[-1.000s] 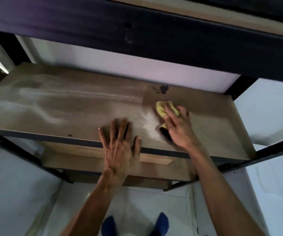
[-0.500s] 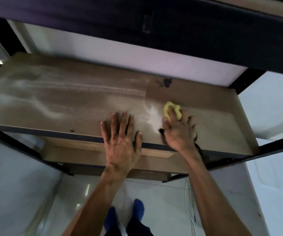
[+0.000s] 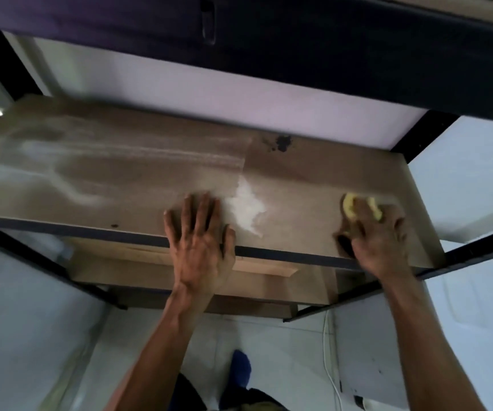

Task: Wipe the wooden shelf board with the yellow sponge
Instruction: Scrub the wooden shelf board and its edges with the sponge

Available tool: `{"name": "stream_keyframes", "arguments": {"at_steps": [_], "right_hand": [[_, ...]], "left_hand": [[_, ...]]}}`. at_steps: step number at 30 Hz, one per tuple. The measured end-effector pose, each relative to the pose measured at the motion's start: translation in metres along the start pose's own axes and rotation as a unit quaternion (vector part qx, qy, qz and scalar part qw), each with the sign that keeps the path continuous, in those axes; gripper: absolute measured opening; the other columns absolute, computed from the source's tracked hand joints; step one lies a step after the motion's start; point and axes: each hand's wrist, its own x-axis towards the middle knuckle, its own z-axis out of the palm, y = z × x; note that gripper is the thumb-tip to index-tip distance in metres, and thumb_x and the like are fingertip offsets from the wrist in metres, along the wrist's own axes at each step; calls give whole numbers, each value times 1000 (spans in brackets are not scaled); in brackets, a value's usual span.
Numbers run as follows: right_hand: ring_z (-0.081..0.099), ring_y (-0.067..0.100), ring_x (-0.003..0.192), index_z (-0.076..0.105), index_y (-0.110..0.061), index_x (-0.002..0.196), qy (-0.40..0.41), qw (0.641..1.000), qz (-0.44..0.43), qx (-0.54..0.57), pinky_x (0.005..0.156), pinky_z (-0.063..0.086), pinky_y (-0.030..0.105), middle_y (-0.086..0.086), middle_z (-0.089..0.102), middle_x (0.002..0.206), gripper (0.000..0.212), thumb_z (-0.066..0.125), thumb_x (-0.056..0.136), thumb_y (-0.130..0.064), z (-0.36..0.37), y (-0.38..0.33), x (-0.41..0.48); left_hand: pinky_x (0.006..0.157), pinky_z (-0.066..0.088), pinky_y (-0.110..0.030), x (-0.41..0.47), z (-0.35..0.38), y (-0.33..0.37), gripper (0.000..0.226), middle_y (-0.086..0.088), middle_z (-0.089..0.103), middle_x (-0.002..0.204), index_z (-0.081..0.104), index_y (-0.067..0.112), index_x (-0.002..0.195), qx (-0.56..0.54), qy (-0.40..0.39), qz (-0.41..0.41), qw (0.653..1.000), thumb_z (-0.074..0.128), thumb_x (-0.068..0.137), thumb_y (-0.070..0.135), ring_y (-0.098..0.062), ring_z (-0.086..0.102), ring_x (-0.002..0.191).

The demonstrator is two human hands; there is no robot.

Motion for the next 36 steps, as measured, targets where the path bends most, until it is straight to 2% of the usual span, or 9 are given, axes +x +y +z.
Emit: {"name": "stream_keyframes", "arguments": {"at_steps": [3,9,12,15,20,27,29,32,36], "right_hand": [[33,43,125,29,-30,151,2,1000,-8,-20,107,28,57,19,31,141,55,34,99,-46,20,-30,-26],[38,30,114,26,-33,149,-14,989,-150,-6,96,37,43,8,32,135,51,35,100,-46,48,-145,-41],[34,27,120,18,-41,153,-38,987,-146,49,108,29,48,3,25,139,53,31,102,-49,37,-137,-35],[30,24,127,12,-50,152,3,992,-99,74,114,19,52,-4,17,145,53,29,102,-51,20,-101,-31],[32,41,126,26,-34,152,-6,1000,27,-4,108,25,55,16,27,145,52,33,102,-46,25,-87,-48],[36,30,116,17,-34,154,-27,989,-142,-15,100,36,46,10,27,139,56,33,102,-46,55,-187,-53],[34,27,118,13,-39,155,-52,986,-155,32,107,31,47,6,24,139,57,33,102,-48,49,-183,-47],[31,34,127,14,-48,153,-14,992,-104,75,113,22,52,5,24,145,59,41,101,-43,30,-145,-33],[28,45,131,25,-33,153,-15,999,39,30,111,22,56,20,26,148,55,41,101,-41,16,-92,-22]], "left_hand": [[122,0,-60,-1,-2,0,65,-3,11,167,21,23,158,-2,-7,4,1000,20,99,50,-27,2,155],[114,25,-50,5,-20,-17,61,-6,30,160,42,19,148,27,-12,29,999,20,98,46,-28,21,150],[118,17,-58,5,-23,-34,62,-9,27,161,39,22,150,22,-5,19,1000,23,97,51,-32,18,151],[120,10,-62,2,-22,-47,63,-7,17,166,28,26,156,28,-16,31,999,21,99,52,-32,9,153],[122,4,-60,0,-20,-49,64,-2,6,168,19,27,158,14,-17,30,999,13,100,54,-28,-4,154],[119,2,-67,4,-24,-57,58,-3,15,167,28,29,156,45,-45,39,997,25,101,46,-30,6,154],[118,-5,-68,6,-26,-63,60,-3,8,168,22,31,157,45,-50,33,997,22,100,49,-30,-2,155],[118,-15,-61,7,-25,-70,67,-3,-13,167,6,32,159,53,-48,27,997,12,97,57,-27,-19,152],[120,-13,-59,5,-22,-69,66,-2,-21,165,-1,31,158,42,-35,30,998,12,99,57,-24,-25,150]]}}
